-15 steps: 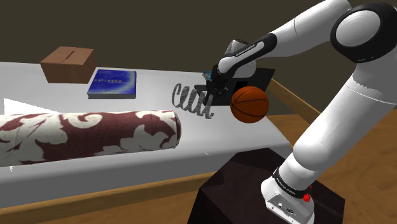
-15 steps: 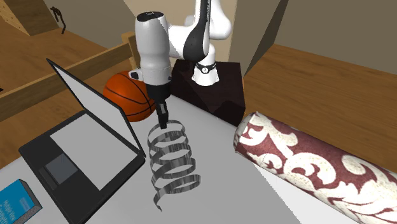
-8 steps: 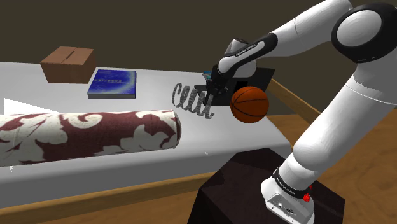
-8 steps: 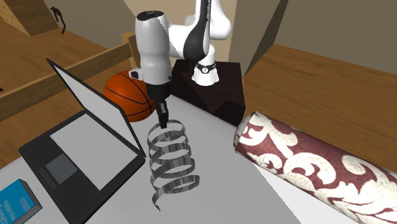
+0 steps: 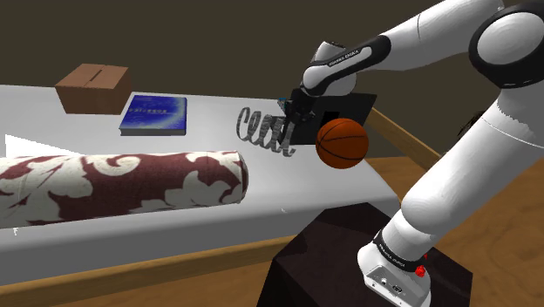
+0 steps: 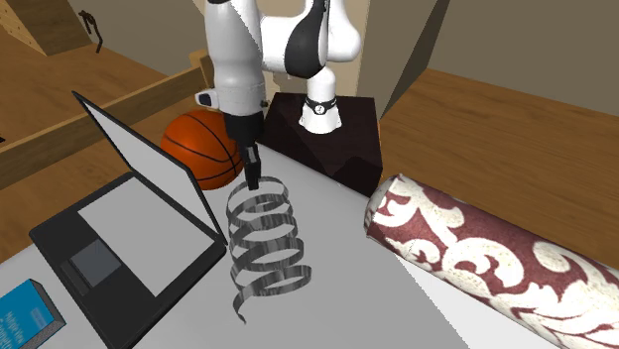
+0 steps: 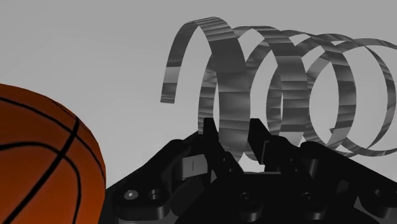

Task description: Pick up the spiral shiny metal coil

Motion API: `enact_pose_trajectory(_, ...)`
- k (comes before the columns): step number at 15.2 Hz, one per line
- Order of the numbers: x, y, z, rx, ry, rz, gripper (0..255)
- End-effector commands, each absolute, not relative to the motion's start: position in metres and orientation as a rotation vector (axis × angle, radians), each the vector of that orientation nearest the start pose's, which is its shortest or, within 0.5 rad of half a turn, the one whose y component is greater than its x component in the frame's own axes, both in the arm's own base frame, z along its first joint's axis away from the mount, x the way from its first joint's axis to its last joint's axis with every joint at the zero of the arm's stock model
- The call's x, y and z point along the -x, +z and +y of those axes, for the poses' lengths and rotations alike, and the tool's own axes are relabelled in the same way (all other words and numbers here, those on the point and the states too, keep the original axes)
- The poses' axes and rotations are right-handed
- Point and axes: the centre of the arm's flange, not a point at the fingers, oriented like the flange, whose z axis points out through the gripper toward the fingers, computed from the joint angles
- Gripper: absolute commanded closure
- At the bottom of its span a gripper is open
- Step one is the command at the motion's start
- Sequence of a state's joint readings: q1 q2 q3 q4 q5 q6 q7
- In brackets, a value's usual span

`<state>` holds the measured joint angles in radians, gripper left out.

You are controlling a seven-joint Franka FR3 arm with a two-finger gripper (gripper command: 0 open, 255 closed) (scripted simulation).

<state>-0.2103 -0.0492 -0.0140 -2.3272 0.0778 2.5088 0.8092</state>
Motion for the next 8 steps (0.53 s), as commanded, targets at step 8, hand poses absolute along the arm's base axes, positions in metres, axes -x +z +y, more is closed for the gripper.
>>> enact_pose_trajectory(8, -0.510, 0.422, -0.118, 2.570, -0.313, 1.561, 255)
